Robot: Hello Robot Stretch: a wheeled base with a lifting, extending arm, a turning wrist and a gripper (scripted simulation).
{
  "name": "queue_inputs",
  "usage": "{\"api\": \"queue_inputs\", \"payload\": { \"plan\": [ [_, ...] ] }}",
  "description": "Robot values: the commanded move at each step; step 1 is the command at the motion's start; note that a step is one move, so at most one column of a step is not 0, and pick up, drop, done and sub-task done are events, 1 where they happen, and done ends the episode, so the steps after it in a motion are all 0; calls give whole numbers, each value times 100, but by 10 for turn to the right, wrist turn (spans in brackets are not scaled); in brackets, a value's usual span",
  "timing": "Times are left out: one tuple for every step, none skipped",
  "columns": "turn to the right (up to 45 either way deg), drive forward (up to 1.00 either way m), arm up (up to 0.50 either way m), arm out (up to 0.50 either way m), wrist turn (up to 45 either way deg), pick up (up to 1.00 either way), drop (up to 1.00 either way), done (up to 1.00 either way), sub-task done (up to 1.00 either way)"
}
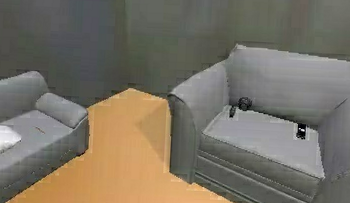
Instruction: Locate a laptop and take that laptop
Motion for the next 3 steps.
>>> {"api": "queue_inputs", "payload": {
  "plan": [
    [-450,0,0,0,0,0,0,0,0],
    [-120,0,0,0,0,0,0,0,0],
    [0,90,0,0,0,0,0,0,0]
  ]
}}
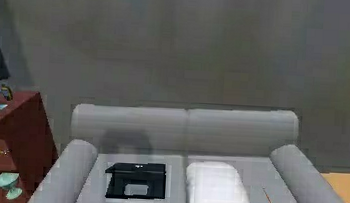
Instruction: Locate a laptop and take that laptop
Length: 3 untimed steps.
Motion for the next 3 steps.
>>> {"api": "queue_inputs", "payload": {
  "plan": [
    [-450,0,0,0,0,0,0,0,0],
    [-450,0,0,0,0,0,0,0,0],
    [-120,0,0,0,0,0,0,0,0]
  ]
}}
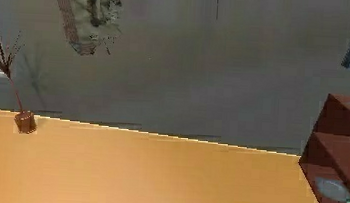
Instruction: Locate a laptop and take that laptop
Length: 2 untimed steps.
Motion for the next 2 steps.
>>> {"api": "queue_inputs", "payload": {
  "plan": [
    [450,0,0,0,0,0,0,0,0],
    [450,0,0,0,0,0,0,0,0]
  ]
}}
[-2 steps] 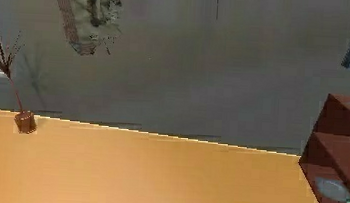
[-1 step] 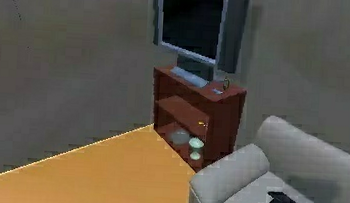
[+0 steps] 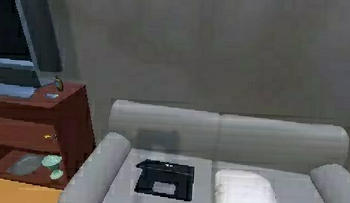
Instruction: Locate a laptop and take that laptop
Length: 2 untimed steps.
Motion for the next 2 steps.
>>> {"api": "queue_inputs", "payload": {
  "plan": [
    [240,0,0,0,0,0,0,0,0],
    [30,0,0,0,0,0,0,0,0]
  ]
}}
